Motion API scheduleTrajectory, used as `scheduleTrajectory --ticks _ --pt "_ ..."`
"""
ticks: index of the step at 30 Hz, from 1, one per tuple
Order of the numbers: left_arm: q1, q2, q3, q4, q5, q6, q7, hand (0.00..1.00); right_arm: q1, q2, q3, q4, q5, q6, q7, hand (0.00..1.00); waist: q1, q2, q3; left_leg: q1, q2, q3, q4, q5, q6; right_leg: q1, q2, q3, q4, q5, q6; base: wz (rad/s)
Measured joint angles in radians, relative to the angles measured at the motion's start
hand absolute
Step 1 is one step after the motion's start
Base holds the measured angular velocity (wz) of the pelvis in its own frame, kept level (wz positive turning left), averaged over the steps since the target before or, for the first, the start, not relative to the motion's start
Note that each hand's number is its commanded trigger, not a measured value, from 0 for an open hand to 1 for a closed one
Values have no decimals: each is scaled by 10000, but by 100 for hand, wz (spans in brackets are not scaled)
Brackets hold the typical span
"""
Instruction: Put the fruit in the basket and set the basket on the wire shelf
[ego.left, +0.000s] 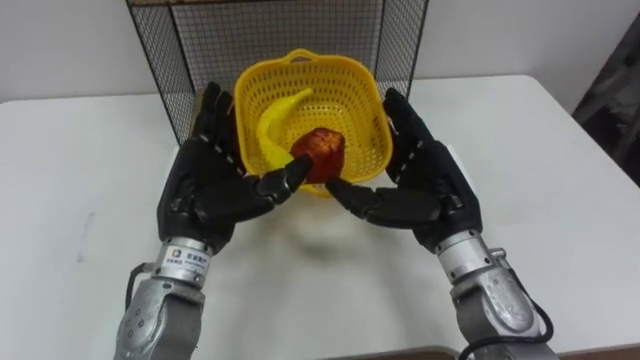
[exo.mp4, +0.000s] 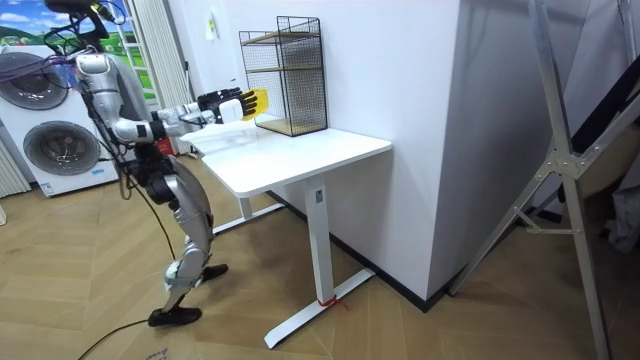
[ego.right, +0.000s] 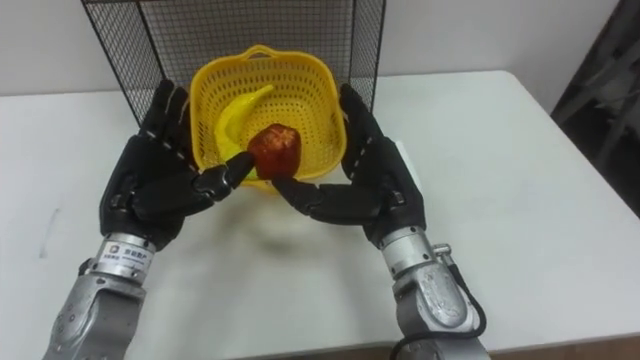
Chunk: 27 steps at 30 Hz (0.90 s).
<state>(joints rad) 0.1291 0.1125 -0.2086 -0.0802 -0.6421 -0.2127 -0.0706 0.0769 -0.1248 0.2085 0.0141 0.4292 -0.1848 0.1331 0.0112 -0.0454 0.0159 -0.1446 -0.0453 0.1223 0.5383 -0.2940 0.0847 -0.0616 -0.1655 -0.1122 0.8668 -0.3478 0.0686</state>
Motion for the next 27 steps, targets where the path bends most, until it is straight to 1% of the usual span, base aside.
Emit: scheduleTrajectory --ticks 1,2,3,4,5,6,8,10,11,17,21,27 --pt "-44 7 19 -3 -2 -75 0 0 -15 58 24 -26 35 -7 1 0 -37 43 -3 -7 42 -166 -160 37 14 -214 207 -50 -629 -401 -125 33" --pt "-80 1 16 -3 -9 -108 0 0 -9 79 36 -41 29 -7 1 0 -93 56 12 2 78 -202 -258 77 46 -494 407 -63 -1435 -541 -172 33" --pt "-84 38 24 -3 4 -118 0 0 -10 104 34 -41 34 -6 1 0 -77 61 16 41 63 -214 -271 72 48 -725 501 -124 -2409 -459 -245 22" --pt "-91 72 27 -1 -4 -117 0 0 -15 120 42 -41 39 -6 1 0 -65 47 21 88 10 -228 -292 60 37 -804 517 -168 -2923 -129 -354 29" --pt "-90 96 -29 43 -17 -86 -1 0 24 120 42 -30 44 4 -7 0 -158 165 -18 206 -20 -443 -389 34 8 -658 603 -277 -3125 295 -502 13" --pt "-189 128 9 16 7 -96 0 0 -86 80 40 -29 43 5 -7 0 -66 208 -10 368 -7 -435 -644 72 -65 -511 666 -297 -3453 365 -565 12" --pt "-279 226 34 15 35 -98 0 0 -153 71 44 -26 46 6 -7 0 -34 218 -9 564 46 -475 -1003 196 -132 -223 784 -280 -3860 531 -605 -5" --pt "-260 262 24 17 63 -90 0 0 -159 100 44 -13 26 28 -9 0 -42 198 -1 825 133 -464 -1282 228 -183 100 862 -279 -4234 615 -629 -3" --pt "-262 284 25 16 51 -90 0 0 -186 120 44 -13 25 31 -10 0 -44 183 -2 916 160 -468 -1409 245 -211 209 957 -282 -4409 652 -637 0" --pt "-272 310 11 18 52 -67 0 0 -239 138 39 -14 33 42 -16 0 -124 209 5 1058 262 -454 -1728 271 -255 515 1153 -271 -5100 834 -670 -3" --pt "-271 311 30 18 47 -3 0 0 -238 140 37 -14 47 122 -25 0 -160 257 32 1250 272 -456 -1878 271 -256 808 1191 -286 -5453 897 -652 0" --pt "-272 295 45 21 50 133 0 0 -239 160 44 -14 35 123 -139 0 -161 301 37 1412 271 -456 -2017 271 -256 980 1213 -290 -5619 916 -646 0"
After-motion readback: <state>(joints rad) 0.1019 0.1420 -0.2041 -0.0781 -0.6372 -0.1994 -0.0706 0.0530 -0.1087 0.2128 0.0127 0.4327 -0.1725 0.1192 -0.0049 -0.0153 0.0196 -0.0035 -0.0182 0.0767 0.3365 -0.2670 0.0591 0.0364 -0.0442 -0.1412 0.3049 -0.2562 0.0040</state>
